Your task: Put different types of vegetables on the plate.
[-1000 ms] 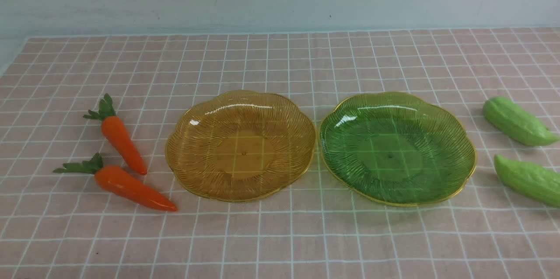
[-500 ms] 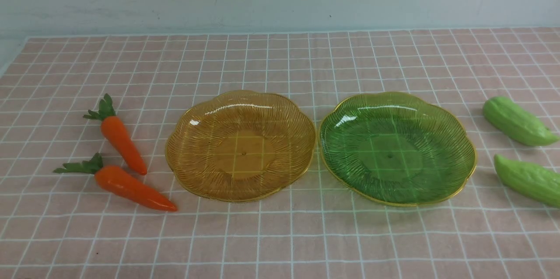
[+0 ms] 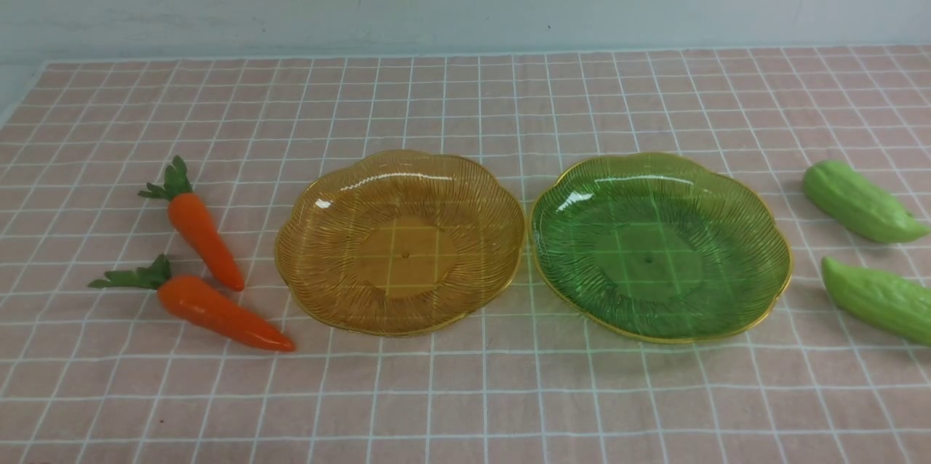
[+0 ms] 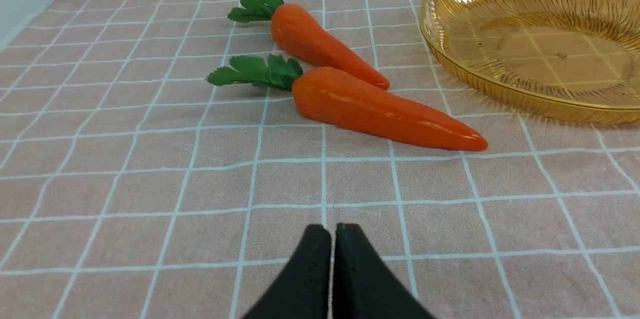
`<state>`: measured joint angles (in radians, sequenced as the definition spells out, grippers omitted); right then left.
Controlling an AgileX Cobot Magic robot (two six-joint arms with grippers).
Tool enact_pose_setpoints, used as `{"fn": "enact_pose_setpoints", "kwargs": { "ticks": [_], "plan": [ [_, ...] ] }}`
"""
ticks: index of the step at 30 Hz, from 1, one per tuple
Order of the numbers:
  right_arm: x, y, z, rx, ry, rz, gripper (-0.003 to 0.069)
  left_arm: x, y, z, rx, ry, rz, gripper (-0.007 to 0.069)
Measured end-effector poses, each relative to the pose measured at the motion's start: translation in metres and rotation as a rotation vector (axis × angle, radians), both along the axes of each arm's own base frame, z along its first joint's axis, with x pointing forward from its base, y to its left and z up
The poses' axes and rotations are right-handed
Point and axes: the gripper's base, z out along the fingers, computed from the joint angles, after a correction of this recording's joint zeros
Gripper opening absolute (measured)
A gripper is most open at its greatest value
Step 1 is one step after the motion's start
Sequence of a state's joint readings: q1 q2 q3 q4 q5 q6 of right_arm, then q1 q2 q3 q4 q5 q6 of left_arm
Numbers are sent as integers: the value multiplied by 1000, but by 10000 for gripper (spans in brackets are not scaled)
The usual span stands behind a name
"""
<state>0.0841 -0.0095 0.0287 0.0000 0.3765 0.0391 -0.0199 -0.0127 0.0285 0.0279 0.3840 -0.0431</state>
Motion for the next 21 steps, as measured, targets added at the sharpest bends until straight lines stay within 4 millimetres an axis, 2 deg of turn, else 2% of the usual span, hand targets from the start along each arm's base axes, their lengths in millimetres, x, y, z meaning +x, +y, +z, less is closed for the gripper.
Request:
{"fn": "enact_pose_setpoints", "kwargs": {
  "ticks": [11,14,16,18,21],
  "plan": [
    [0,0,0,0,0,0,-17,0,0,0,-6,0,1,-3],
    [0,0,0,5,0,-1,-17,0,-2,0,-101,2,9,-3],
    [0,2,0,145,9,-7,-17,0,-7,0,-308,9,23,-3],
    [0,6,2,406,19,-16,-17,-1,-15,3,-698,35,53,-3],
    [0,10,6,722,31,-21,-17,-1,-22,8,-1066,69,64,-3]
  ]
}}
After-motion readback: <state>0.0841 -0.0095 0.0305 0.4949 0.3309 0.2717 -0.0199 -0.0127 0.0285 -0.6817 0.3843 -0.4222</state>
